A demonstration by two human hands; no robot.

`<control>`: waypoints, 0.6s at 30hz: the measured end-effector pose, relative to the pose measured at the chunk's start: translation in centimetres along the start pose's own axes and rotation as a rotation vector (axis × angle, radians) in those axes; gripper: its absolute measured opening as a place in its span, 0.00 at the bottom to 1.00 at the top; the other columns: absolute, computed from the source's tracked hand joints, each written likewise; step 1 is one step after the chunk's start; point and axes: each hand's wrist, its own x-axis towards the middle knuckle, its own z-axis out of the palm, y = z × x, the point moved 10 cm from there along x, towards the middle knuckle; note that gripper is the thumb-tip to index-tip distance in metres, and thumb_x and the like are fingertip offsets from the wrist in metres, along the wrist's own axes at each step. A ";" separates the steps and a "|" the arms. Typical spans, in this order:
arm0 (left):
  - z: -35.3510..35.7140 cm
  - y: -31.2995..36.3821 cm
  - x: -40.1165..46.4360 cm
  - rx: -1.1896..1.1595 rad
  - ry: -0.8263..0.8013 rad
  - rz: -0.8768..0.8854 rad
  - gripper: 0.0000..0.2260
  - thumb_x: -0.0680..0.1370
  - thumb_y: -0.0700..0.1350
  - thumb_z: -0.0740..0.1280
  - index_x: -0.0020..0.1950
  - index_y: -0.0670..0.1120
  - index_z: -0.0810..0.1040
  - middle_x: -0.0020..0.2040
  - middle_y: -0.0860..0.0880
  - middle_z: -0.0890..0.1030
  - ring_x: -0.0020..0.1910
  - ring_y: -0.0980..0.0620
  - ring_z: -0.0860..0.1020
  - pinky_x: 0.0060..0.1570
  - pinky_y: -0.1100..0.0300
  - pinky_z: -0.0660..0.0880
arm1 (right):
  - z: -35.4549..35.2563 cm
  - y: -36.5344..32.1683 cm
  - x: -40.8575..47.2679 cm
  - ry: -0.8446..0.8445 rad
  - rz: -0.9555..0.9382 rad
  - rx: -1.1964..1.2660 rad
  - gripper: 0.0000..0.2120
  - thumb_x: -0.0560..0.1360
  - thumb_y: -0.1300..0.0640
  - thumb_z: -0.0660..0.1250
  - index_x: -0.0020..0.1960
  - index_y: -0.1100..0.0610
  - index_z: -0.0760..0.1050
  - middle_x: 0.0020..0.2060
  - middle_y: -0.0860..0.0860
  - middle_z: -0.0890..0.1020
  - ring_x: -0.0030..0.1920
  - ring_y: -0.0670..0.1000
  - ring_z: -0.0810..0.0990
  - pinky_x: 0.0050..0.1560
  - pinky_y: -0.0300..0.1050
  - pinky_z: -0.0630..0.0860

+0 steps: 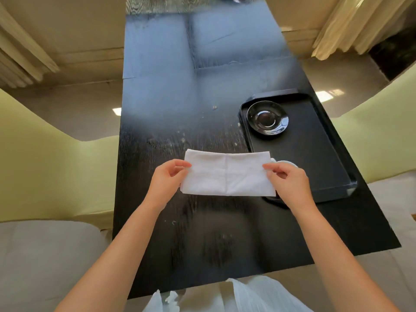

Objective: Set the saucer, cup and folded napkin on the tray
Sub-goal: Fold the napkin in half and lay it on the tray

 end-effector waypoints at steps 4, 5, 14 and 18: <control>3.6 4.4 2.1 0.048 -0.054 0.053 0.12 0.77 0.38 0.66 0.44 0.55 0.82 0.47 0.57 0.80 0.46 0.60 0.77 0.41 0.69 0.77 | -4.5 0.3 1.6 0.019 0.002 -0.057 0.08 0.75 0.61 0.67 0.51 0.53 0.82 0.45 0.46 0.81 0.43 0.43 0.78 0.49 0.39 0.72; 4.8 5.4 2.7 0.097 -0.069 0.066 0.11 0.77 0.38 0.66 0.46 0.54 0.83 0.47 0.56 0.80 0.46 0.61 0.77 0.43 0.67 0.76 | -5.6 0.7 2.1 0.023 0.005 -0.062 0.08 0.75 0.60 0.67 0.52 0.53 0.82 0.44 0.46 0.81 0.44 0.44 0.78 0.49 0.39 0.72; 20.0 14.1 9.2 0.568 -0.261 0.177 0.11 0.75 0.40 0.65 0.50 0.52 0.84 0.44 0.44 0.84 0.38 0.52 0.77 0.40 0.64 0.71 | -15.1 7.6 9.0 0.000 0.089 -0.120 0.09 0.74 0.60 0.67 0.53 0.54 0.81 0.46 0.47 0.81 0.47 0.47 0.79 0.50 0.43 0.75; 27.0 16.9 12.3 0.741 -0.350 0.235 0.11 0.76 0.41 0.64 0.54 0.51 0.83 0.31 0.48 0.76 0.29 0.55 0.69 0.32 0.65 0.67 | -17.2 11.1 11.4 -0.002 0.127 -0.107 0.08 0.75 0.58 0.68 0.54 0.54 0.80 0.45 0.47 0.80 0.45 0.45 0.77 0.45 0.38 0.75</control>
